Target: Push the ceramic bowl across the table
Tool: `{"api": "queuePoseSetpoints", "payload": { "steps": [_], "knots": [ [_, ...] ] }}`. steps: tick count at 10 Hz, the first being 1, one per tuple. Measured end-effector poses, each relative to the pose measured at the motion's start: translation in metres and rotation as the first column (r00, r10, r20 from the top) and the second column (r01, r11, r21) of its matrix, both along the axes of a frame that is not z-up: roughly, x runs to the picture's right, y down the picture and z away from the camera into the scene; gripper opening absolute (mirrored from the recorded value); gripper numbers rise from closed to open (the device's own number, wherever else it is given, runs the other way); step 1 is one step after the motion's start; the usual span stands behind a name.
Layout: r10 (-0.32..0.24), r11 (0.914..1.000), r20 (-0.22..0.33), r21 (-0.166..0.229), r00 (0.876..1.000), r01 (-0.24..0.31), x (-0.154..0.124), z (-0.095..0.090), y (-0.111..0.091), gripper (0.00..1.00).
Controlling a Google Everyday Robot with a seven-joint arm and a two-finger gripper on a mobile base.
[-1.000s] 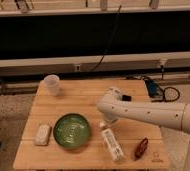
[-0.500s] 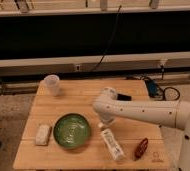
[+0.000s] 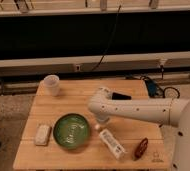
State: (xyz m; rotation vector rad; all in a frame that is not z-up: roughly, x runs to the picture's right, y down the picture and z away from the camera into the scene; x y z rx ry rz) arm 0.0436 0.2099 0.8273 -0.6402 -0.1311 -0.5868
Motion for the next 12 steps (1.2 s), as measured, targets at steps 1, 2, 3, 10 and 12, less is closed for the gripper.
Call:
{"api": "queuePoseSetpoints", "payload": {
  "steps": [1,2,3,10,12],
  "knots": [
    [-0.01,0.9999,0.008,-0.002,1.0,0.01,-0.001,0.0,0.0,0.01],
    [-0.019,0.9998,0.017,-0.006,1.0,0.019,-0.004,0.0,0.001,0.01],
    [-0.031,0.9995,0.029,-0.011,0.999,0.031,-0.005,-0.001,0.002,0.01],
    [-0.13,0.9905,0.121,-0.028,0.984,0.135,-0.054,-0.007,0.006,0.01],
    [-0.157,0.9858,0.148,-0.035,0.976,0.164,-0.062,-0.011,0.008,0.01]
  ]
}}
